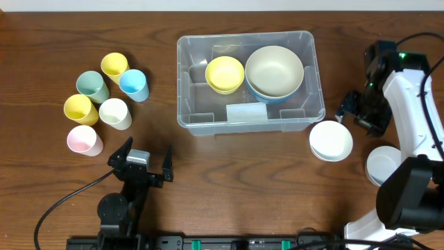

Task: Pack container
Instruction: 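Move the right gripper to the white bowl and grasp its rim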

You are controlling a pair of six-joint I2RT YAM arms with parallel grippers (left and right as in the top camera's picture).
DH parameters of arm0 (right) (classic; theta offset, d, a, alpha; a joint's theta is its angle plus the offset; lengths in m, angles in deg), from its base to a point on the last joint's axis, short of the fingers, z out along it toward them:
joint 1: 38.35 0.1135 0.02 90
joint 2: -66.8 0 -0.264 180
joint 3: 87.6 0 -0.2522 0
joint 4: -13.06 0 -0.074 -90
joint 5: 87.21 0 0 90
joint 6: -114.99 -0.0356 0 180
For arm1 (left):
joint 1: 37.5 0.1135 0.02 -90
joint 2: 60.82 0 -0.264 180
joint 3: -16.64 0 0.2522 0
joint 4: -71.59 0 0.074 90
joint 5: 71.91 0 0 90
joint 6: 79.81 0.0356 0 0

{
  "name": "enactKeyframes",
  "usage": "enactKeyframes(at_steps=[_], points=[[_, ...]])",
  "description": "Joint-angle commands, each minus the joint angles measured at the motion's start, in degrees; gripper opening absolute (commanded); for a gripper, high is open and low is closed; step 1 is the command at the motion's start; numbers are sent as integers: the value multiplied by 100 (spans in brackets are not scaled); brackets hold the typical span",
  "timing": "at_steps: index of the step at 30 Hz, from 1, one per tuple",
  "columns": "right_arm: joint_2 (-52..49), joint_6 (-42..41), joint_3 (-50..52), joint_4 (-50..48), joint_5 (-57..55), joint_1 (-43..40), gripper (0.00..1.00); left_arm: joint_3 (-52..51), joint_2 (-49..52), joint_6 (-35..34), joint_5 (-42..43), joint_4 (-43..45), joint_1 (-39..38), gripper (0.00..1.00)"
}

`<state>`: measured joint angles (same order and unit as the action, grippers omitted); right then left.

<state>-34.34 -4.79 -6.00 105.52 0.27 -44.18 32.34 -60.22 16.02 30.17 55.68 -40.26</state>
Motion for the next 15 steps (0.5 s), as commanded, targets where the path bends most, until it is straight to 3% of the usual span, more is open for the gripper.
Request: enactKeyframes(at_steps=[1, 15], points=[[74, -111, 461, -249, 155, -50, 73, -166, -31, -31, 79, -74, 24, 98], [74, 522, 1974, -2135, 103, -66, 75, -166, -31, -31, 79, -74, 24, 98]])
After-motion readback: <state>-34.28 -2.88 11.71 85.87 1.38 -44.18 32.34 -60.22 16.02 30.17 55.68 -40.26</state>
